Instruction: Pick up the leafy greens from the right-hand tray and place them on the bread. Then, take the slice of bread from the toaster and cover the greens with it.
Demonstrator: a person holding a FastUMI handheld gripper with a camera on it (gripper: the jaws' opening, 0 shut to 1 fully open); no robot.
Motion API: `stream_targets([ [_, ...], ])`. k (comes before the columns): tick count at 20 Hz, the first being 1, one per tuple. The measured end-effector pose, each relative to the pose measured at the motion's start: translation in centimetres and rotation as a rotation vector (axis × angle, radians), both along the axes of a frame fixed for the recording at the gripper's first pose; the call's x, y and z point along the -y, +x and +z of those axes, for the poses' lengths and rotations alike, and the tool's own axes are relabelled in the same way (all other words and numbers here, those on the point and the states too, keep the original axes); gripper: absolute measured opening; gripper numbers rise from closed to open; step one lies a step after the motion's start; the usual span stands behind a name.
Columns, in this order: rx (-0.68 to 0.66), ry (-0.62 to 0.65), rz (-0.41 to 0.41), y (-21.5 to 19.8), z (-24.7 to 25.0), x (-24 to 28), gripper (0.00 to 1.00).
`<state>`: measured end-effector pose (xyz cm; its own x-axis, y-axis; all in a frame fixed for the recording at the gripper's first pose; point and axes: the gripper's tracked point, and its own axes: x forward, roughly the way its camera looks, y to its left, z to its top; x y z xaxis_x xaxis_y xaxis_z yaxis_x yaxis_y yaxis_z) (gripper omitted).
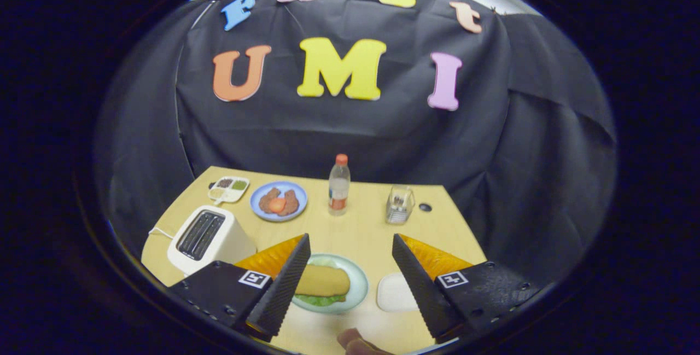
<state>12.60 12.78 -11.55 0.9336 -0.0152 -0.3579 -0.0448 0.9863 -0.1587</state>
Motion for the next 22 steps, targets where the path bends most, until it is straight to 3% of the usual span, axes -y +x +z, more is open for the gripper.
stream_targets([
  [4,0.22,-0.02,0.044,-3.4,7.3,-0.7,0.96],
  [7,0.292,0.035,0.042,-6.0,9.9,-0.8,0.96],
  [13,0.374,0.151,0.022,-9.3,13.2,0.8,0.96],
  [22,0.36,0.179,-0.027,-11.8,14.0,5.5,0.95],
])
